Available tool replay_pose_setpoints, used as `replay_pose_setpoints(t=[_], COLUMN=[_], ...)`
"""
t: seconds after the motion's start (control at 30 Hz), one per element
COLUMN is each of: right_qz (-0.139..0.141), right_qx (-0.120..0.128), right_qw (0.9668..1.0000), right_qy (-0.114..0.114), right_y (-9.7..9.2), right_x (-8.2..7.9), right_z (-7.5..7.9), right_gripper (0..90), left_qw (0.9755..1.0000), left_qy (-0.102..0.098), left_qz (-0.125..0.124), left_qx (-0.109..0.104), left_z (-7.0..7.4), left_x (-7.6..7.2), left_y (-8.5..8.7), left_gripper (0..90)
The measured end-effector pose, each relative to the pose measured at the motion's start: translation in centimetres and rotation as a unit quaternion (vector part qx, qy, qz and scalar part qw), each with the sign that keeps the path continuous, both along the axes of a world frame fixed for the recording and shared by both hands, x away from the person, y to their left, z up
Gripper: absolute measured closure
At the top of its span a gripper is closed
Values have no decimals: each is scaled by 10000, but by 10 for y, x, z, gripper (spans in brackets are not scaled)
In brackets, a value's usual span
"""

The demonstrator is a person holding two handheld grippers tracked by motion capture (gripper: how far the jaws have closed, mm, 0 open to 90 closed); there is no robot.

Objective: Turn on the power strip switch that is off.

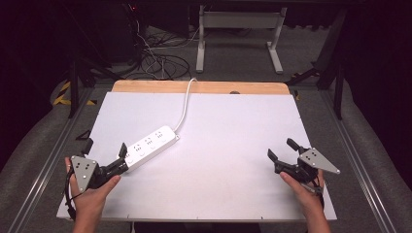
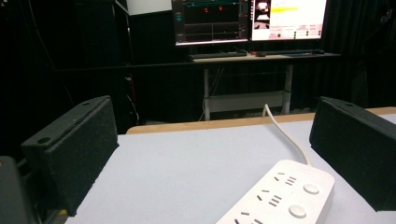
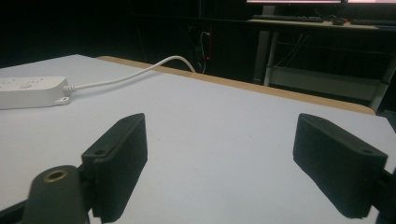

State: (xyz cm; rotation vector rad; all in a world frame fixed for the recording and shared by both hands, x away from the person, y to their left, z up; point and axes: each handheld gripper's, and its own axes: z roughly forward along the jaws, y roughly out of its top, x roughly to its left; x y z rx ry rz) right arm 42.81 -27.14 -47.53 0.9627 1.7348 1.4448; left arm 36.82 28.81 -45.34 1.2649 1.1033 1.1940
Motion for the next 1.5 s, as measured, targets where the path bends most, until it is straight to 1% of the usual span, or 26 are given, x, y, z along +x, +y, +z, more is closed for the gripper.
replay_pose_setpoints(t=[0.4,0.53,0.73,1.0,1.5], right_qz=[-10,-15,3,-3,13], right_qx=[-14,-15,-7,-8,-18], right_qw=[10000,10000,10000,10000,10000], right_qy=[2,-8,-35,-24,-18], right_y=[-1,0,1,1,2], right_x=[-1,-1,-1,-1,-1], right_z=[-1,0,2,1,1], right_gripper=[182,182,183,183,184], left_qw=[10000,10000,10000,9999,9999], left_qy=[19,31,34,68,107], left_qz=[-32,-33,-44,-64,-34], left_qx=[-50,-11,-13,40,39], left_z=[-1,-1,-1,-2,-4], left_x=[1,0,-2,0,1], left_y=[0,1,1,1,4], left_gripper=[28,32,34,36,40])
